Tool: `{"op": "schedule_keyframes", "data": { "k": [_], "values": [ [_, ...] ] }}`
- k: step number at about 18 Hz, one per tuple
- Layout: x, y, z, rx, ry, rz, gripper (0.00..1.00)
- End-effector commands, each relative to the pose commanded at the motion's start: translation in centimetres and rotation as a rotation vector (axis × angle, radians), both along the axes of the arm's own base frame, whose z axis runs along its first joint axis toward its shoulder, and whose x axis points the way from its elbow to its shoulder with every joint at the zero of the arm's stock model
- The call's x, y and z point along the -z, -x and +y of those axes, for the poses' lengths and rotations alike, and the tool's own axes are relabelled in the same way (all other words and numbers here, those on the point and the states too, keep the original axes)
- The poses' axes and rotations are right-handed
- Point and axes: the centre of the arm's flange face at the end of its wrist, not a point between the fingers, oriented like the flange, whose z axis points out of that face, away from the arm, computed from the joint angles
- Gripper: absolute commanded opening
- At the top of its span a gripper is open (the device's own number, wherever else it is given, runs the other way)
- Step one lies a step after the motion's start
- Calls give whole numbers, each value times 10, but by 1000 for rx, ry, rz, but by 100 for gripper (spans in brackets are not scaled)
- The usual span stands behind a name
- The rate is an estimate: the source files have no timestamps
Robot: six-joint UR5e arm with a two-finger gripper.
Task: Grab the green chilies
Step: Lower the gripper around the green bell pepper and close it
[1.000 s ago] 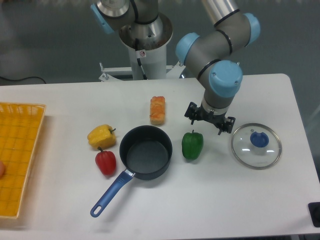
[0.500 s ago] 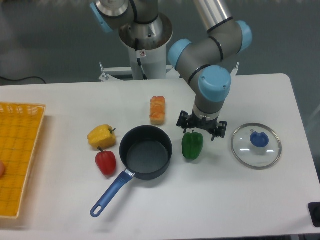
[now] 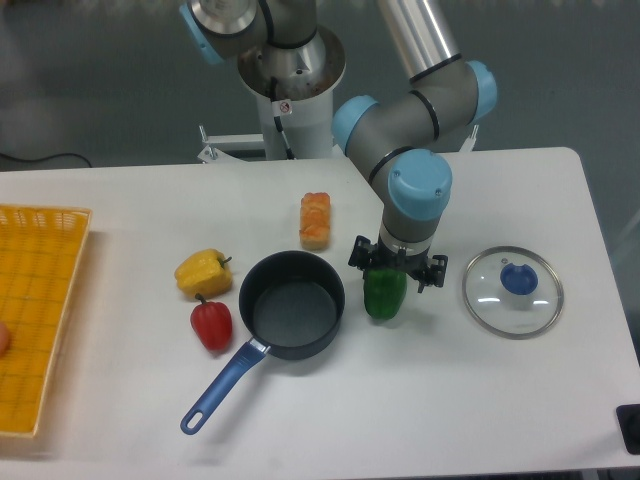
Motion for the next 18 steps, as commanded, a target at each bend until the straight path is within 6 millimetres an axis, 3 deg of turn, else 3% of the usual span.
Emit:
{"op": "schedule_keyframes", "data": {
  "k": [5, 12, 15, 18],
  "values": [
    [15, -2, 5, -26, 12, -17, 100],
    [18, -4, 4, -25, 16, -23, 100],
    [18, -4, 4, -23, 16, -23, 90],
    [18, -3, 4, -21, 16, -21, 72]
  ]
}}
